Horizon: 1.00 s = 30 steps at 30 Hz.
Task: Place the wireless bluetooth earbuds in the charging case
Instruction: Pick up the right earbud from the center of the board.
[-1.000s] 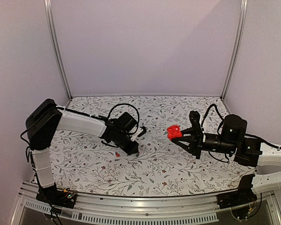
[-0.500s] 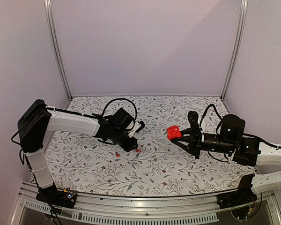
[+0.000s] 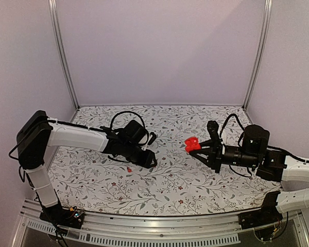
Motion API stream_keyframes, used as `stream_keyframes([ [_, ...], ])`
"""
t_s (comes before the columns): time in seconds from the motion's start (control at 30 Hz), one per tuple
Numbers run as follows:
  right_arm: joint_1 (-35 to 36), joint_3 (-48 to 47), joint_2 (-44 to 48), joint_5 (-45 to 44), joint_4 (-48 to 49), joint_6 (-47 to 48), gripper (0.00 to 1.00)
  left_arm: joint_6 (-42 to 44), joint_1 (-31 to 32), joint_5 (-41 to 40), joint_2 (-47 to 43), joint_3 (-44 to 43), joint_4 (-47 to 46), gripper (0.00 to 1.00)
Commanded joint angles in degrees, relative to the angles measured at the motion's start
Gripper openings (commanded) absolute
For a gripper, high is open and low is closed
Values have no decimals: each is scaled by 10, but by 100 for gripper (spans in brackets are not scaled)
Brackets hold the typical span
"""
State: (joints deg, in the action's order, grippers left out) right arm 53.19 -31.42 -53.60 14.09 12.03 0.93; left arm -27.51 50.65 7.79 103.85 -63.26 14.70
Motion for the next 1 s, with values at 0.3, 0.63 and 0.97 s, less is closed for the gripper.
stream_keyframes([
  [0.3, -9, -10, 11, -6, -7, -4, 0, -76, 12, -23, 70, -50, 32, 43],
  [0.63, -11, -13, 4, -5, -7, -1, 0, -67, 9, -38, 110, -79, 27, 42],
  [0.97, -11, -13, 5, -5, -12, 0, 0, -6, 9, -36, 145, -129, 64, 33],
])
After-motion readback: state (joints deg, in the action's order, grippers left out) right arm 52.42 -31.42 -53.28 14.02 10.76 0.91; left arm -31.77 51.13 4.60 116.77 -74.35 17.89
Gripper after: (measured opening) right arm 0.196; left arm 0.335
